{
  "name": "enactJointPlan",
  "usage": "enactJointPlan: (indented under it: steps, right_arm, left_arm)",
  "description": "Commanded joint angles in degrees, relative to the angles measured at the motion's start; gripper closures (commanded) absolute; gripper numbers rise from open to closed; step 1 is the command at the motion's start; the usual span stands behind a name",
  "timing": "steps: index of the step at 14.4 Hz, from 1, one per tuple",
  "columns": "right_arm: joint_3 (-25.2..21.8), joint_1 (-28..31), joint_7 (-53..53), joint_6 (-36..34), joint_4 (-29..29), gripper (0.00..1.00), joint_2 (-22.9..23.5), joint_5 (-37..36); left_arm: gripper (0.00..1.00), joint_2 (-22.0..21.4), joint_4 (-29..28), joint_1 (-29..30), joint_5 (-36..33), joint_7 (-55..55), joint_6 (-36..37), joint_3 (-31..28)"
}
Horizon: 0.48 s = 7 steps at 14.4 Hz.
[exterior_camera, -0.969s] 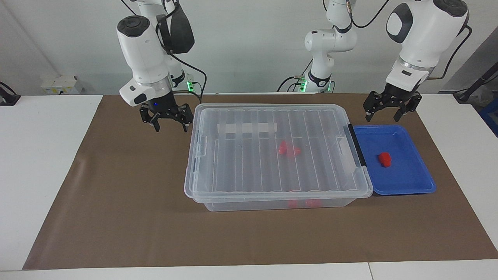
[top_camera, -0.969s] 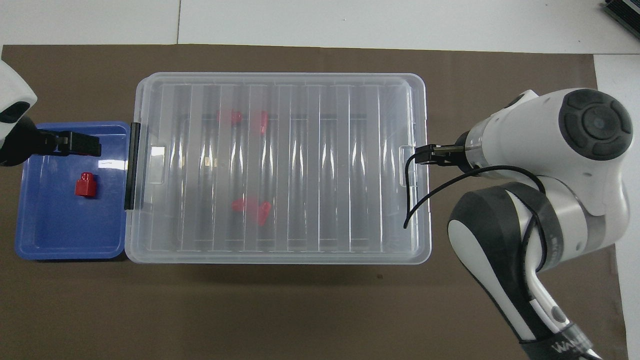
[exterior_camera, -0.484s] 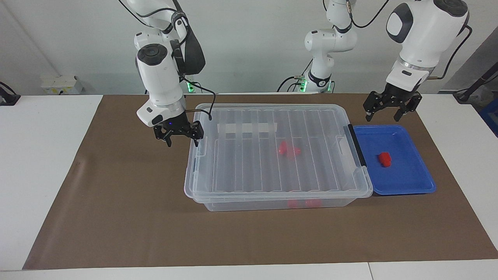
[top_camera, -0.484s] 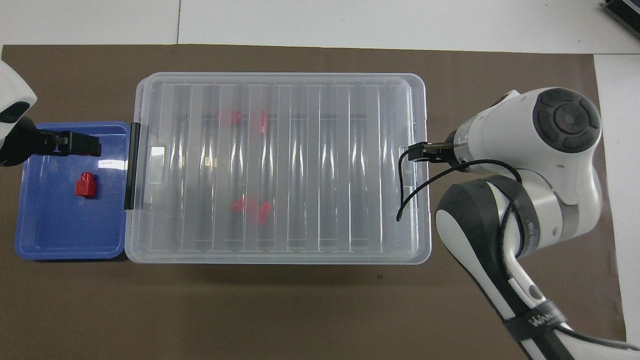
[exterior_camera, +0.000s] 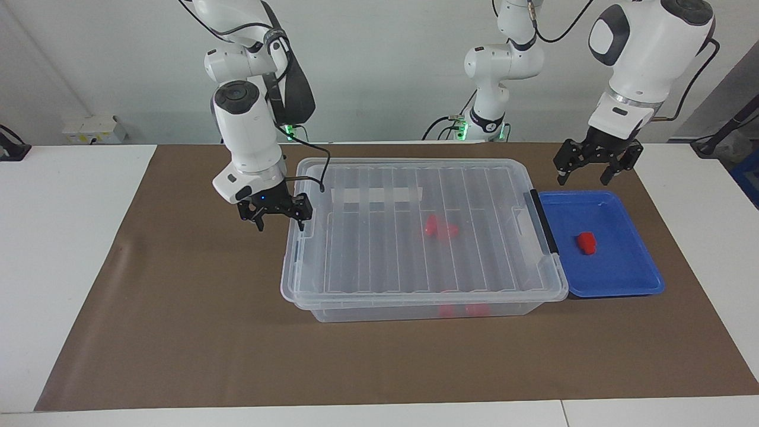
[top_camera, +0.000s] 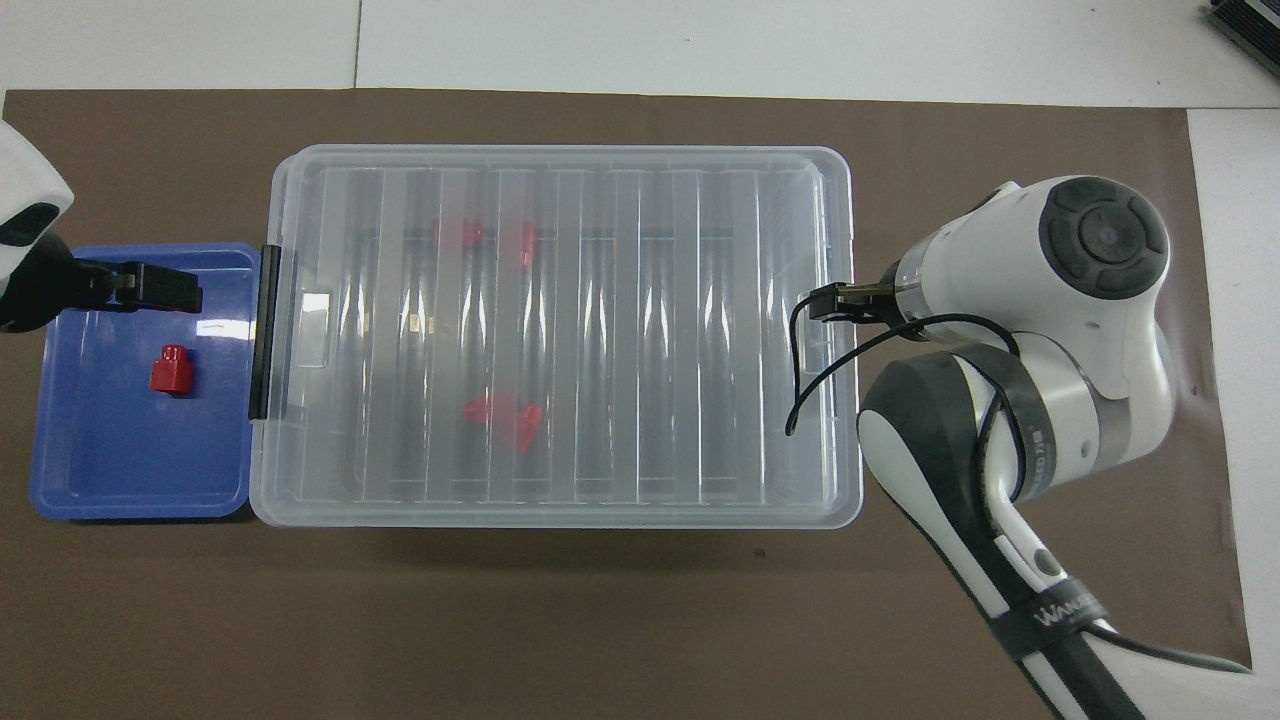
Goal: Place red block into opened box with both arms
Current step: 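Move the right gripper onto the edge of the clear lid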
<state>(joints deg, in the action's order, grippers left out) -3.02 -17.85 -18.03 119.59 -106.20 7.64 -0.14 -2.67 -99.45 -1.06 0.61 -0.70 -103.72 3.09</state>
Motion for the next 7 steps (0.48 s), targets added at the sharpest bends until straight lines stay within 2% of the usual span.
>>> enactJointPlan:
  steps: [1,7]
  right_arm:
    - [-0.1,0.7,-0.3,0.8,-0.3,0.0,-0.1,0.7]
    - [-0.1,3.6,4.1,0.3,-0.4,0.0,0.0,0.7]
  left_arm:
    - [0.0,-1.0,-0.5,0.8,-0.6,-0.1,0.8,0.5]
    - [0.0,-1.0,-0.5,0.8,-0.6,-0.1,0.8,0.5]
